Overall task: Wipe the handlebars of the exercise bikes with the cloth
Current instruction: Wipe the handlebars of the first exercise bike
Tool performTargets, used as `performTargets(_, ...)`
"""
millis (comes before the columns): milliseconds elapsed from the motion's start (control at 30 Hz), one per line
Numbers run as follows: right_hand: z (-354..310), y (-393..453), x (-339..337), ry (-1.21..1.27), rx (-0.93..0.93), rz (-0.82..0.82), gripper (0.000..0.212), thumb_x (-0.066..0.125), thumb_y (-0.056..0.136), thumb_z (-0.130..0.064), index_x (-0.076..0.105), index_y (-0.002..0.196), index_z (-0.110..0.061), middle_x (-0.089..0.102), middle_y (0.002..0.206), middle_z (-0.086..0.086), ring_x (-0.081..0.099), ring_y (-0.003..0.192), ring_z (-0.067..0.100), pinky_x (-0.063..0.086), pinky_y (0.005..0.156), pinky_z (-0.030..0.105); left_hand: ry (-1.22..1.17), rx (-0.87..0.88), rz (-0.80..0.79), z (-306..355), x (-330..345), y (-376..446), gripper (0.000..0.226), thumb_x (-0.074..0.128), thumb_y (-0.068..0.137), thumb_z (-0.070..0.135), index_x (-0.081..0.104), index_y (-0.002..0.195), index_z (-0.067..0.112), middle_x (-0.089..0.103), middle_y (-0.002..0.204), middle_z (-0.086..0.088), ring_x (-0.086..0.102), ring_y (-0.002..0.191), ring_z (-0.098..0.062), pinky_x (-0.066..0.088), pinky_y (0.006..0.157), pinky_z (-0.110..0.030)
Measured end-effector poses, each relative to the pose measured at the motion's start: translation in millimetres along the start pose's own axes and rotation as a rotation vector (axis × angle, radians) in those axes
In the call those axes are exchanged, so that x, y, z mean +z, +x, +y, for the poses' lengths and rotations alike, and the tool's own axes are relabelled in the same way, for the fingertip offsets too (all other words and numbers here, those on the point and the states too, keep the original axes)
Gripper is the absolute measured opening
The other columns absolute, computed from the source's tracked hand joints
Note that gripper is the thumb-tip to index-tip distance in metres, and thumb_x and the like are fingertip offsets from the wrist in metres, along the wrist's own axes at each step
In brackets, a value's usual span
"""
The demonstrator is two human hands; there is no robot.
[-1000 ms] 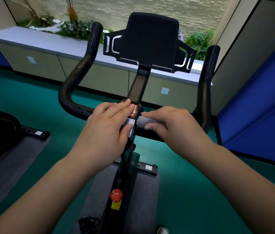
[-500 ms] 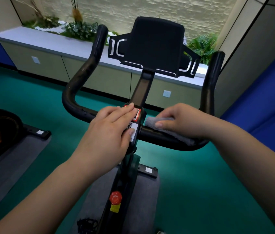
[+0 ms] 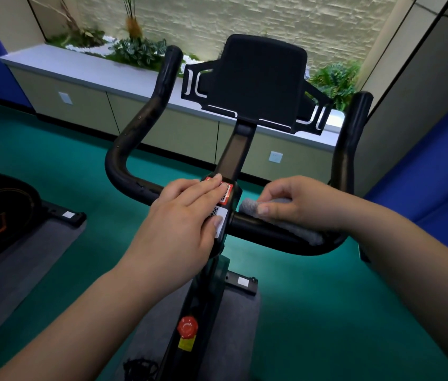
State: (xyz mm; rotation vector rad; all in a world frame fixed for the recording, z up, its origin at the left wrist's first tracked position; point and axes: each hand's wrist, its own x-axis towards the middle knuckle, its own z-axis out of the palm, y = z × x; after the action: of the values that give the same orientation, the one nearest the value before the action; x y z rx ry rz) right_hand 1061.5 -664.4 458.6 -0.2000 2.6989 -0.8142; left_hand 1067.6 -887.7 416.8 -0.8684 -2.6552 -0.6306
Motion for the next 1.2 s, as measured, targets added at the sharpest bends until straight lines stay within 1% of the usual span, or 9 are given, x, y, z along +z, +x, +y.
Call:
performTargets(167,-4,16,17,0.120,-0.029,0.164,0.008,0.073,0.080,-0.032,0.066,0.077,-0.031,0.067,0.088,-0.014,0.059,0.085,-0.001,0.043,0.081,0.019,-0.002,-0.008,-0.001,0,0,0,0.051,0.037,0.087,0.033,0.052,0.134,0.017,0.049,0.139,0.006,0.042,0.120,-0.019,0.025,0.106,-0.023)
performTargets(233,-3,16,14,0.106,-0.021,0.130,0.009,0.074,0.079,-0.031,0.065,0.077,-0.031,0.067,0.089,-0.012,0.060,0.088,0.002,0.043,0.082,0.019,0.002,-0.006,-0.006,0,0,0,0.051,0.037,0.087,0.033,0.051,0.134,0.018,0.049,0.139,0.006,0.043,0.120,-0.019,0.025,0.106,-0.024)
performTargets(400,13,-3,-22,-0.216,0.061,-0.172,0.006,0.072,0.080,-0.035,0.067,0.076,-0.036,0.067,0.082,-0.020,0.057,0.081,-0.007,0.045,0.084,0.024,-0.002,-0.016,-0.004,2,0,-1,0.051,0.037,0.087,0.033,0.052,0.133,0.018,0.050,0.138,0.007,0.042,0.120,-0.018,0.025,0.106,-0.023)
performTargets(633,-7,13,12,0.005,-0.032,0.081,0.007,0.068,0.084,-0.034,0.064,0.080,-0.038,0.066,0.091,-0.016,0.060,0.090,0.004,0.042,0.081,0.021,0.007,-0.012,0.004,3,0,1,0.049,0.039,0.087,0.031,0.055,0.131,0.015,0.051,0.137,0.004,0.045,0.118,-0.022,0.029,0.106,-0.028)
performTargets(833,6,-19,-30,-0.289,0.107,-0.173,0.011,0.070,0.081,-0.035,0.067,0.072,-0.041,0.067,0.077,-0.023,0.059,0.077,-0.006,0.049,0.079,0.024,-0.019,-0.012,0.022,5,0,2,0.048,0.038,0.088,0.031,0.055,0.130,0.015,0.053,0.136,0.005,0.043,0.117,-0.019,0.023,0.105,-0.019)
performTargets(933,1,-14,-21,-0.216,0.093,-0.107,0.003,0.068,0.082,-0.039,0.071,0.080,-0.039,0.068,0.077,-0.022,0.061,0.077,-0.005,0.049,0.078,0.023,-0.016,-0.026,0.023,6,1,2,0.047,0.039,0.088,0.030,0.055,0.130,0.016,0.052,0.136,0.005,0.042,0.117,-0.019,0.021,0.104,-0.019)
performTargets(1033,-8,-4,1,-0.085,0.008,0.017,0.013,0.065,0.085,-0.037,0.074,0.095,-0.033,0.071,0.096,-0.017,0.062,0.091,0.000,0.046,0.087,0.021,-0.006,-0.036,0.014,7,1,3,0.048,0.039,0.088,0.030,0.056,0.130,0.016,0.053,0.136,0.005,0.043,0.116,-0.021,0.024,0.104,-0.021)
performTargets(1133,2,-8,-3,-0.100,0.011,-0.023,0.015,0.066,0.086,-0.031,0.072,0.098,-0.038,0.071,0.102,-0.020,0.063,0.094,0.000,0.047,0.091,0.021,-0.002,-0.041,0.012,9,1,5,0.048,0.038,0.088,0.032,0.057,0.129,0.016,0.054,0.134,0.005,0.043,0.116,-0.021,0.026,0.103,-0.023)
performTargets(1200,15,-17,-13,-0.192,0.023,-0.103,0.018,0.065,0.087,-0.030,0.070,0.092,-0.046,0.070,0.097,-0.024,0.067,0.090,0.006,0.051,0.089,0.029,-0.007,-0.054,0.022,12,2,6,0.048,0.037,0.088,0.032,0.058,0.127,0.015,0.055,0.133,0.005,0.043,0.116,-0.022,0.027,0.102,-0.025)
